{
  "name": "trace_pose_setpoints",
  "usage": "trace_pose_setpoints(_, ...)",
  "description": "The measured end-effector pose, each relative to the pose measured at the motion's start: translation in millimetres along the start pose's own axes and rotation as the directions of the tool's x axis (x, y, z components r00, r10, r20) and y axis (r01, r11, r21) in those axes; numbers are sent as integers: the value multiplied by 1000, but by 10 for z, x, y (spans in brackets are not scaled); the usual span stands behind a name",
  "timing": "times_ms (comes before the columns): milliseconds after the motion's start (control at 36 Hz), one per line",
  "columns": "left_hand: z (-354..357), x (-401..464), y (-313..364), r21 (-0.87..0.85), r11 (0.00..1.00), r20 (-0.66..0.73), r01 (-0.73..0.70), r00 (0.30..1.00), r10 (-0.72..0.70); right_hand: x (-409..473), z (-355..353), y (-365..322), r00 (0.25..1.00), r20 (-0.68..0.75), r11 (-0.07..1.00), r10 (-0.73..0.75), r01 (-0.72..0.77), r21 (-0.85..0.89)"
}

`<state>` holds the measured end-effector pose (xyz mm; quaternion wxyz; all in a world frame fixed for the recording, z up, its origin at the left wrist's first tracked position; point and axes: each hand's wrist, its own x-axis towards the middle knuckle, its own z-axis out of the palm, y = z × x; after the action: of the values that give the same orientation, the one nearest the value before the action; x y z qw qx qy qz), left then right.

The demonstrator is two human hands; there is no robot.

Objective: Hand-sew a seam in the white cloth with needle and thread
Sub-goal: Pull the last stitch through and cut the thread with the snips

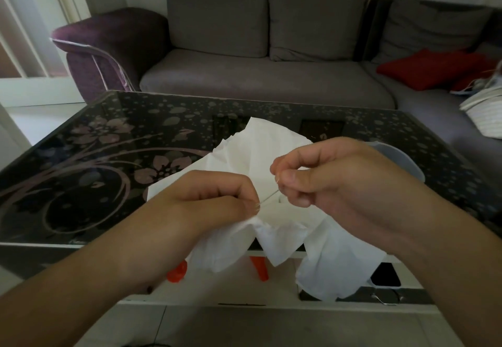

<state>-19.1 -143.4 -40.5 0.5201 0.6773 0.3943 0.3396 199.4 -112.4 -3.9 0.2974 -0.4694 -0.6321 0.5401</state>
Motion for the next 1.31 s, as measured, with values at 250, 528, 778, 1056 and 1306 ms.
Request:
trace_pose_setpoints(250, -7, 46, -90, -284, 958, -26, 28, 999, -37, 36, -31, 91, 986, 156, 978, 57, -86, 189)
trace_pose_setpoints(528, 94, 28, -8, 79, 990, -226, 113, 970, -93, 6, 1, 58, 997, 10, 995, -83, 82, 60)
trace_pose_setpoints(778, 22, -2, 17, -16, 994, -26, 109, 994, -109, 33, -6, 74, 1000, 26, 987, 11, -15, 161)
trace_pose_setpoints(1056, 45, 19, -90, -235, 970, -86, 64, 993, -86, 50, 25, 144, 988, 128, 962, 84, -114, 249)
trace_pose_setpoints(1306, 141, 35, -70, -13, 987, -287, 158, 945, -155, 50, 7, 125, 1000, 20, 987, 5, -8, 159)
